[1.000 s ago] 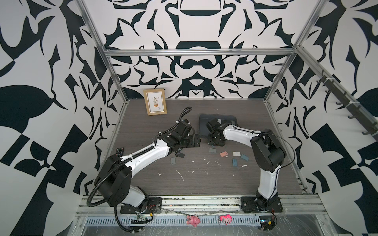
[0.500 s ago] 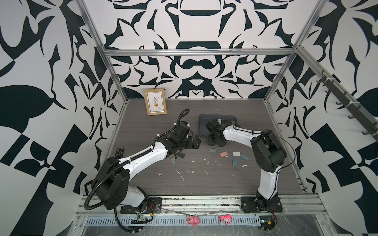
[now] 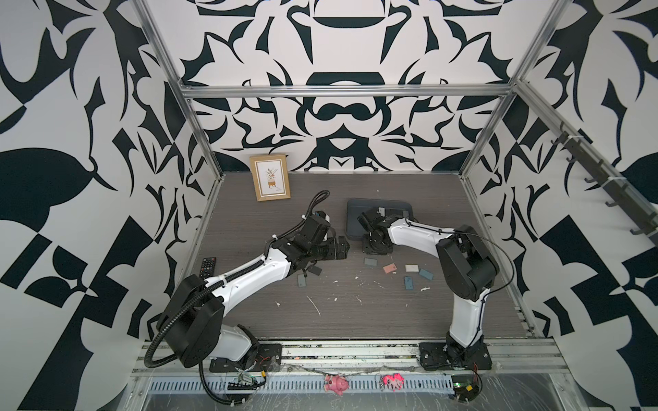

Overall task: Put the eraser in the storage box
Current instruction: Pick up the eraser from the center of the board.

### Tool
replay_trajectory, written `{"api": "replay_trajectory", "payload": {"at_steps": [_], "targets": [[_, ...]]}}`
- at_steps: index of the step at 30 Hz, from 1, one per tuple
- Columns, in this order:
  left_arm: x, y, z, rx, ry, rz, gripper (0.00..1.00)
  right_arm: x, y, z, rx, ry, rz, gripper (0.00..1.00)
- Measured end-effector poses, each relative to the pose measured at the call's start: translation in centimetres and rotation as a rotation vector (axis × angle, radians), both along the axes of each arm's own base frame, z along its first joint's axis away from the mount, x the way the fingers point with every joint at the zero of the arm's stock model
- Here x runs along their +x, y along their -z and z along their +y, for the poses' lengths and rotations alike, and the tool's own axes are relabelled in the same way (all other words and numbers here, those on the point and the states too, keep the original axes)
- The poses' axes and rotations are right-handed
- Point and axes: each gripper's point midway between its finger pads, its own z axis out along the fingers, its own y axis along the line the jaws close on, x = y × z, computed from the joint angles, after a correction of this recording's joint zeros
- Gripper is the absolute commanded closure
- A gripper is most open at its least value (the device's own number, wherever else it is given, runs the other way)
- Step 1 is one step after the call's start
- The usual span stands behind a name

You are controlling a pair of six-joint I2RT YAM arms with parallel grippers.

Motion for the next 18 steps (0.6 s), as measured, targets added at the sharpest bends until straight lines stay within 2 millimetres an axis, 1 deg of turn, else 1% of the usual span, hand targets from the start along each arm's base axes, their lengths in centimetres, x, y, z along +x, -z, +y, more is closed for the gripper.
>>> {"api": "replay_trajectory", "payload": {"at_steps": [6,12,16,18], "targets": [[0.0,0.0,-0.1,-0.007,0.000,0.000,0.01,0.1,0.0,-0.2,-0.021,-0.003,-0.012,0.73],[0.0,0.1,0.3,-0.020,-0.014,0.008,0.01,0.0,-0.2,-0.3,-0.023,-0.006,-0.013,0.74],[0.0,-0.1,0.3,-0.026,-0.016,0.001,0.01,-0.3,-1.0,-0.5,-0.028,-0.012,-0.009,0.75],[0.0,-0.4,0.4,-0.031,-0.016,-0.004,0.01,-0.3,-1.8,-0.5,-0.026,-0.018,-0.015,0.74]]}}
